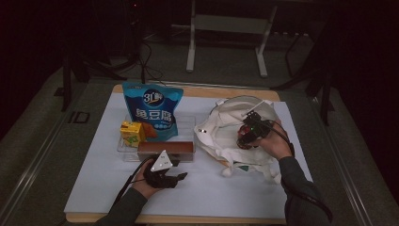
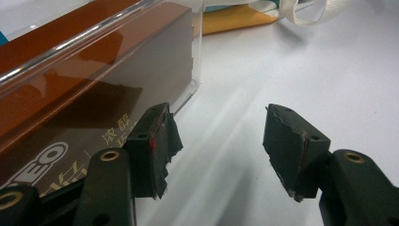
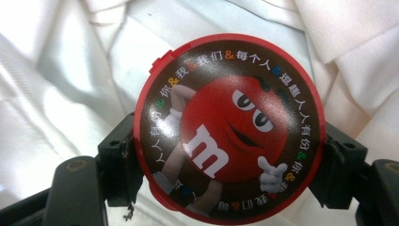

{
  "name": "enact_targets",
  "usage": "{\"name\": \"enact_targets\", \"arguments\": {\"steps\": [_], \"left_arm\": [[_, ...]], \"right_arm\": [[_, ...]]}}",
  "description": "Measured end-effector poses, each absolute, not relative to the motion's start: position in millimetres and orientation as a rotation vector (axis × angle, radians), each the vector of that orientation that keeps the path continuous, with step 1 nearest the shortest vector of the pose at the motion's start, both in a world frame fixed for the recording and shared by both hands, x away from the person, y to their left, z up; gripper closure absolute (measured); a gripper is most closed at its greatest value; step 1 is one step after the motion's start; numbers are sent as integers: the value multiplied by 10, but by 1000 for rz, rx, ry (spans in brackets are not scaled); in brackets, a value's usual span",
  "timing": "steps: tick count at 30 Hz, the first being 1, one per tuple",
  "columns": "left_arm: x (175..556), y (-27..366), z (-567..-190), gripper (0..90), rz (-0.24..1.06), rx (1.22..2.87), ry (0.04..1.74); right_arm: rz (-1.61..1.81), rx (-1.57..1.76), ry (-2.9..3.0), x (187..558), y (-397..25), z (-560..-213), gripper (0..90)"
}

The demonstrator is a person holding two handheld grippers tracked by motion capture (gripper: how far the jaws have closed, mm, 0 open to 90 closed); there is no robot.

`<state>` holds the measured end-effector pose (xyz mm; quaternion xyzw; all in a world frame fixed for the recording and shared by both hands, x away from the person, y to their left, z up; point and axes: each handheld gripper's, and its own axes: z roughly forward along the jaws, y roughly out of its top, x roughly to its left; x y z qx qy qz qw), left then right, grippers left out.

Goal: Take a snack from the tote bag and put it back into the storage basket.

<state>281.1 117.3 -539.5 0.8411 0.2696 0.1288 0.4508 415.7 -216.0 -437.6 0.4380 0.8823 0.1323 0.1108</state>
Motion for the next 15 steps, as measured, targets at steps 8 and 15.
{"name": "enact_targets", "arguments": {"steps": [8, 15], "left_arm": [[2811, 1174, -5395, 422, 318, 2078, 669], [2811, 1174, -5395, 422, 317, 2078, 669]], "right_arm": [[410, 1244, 2606, 4120, -2062, -4287, 257], [435, 1221, 2620, 4101, -1981, -4213, 257]]}}
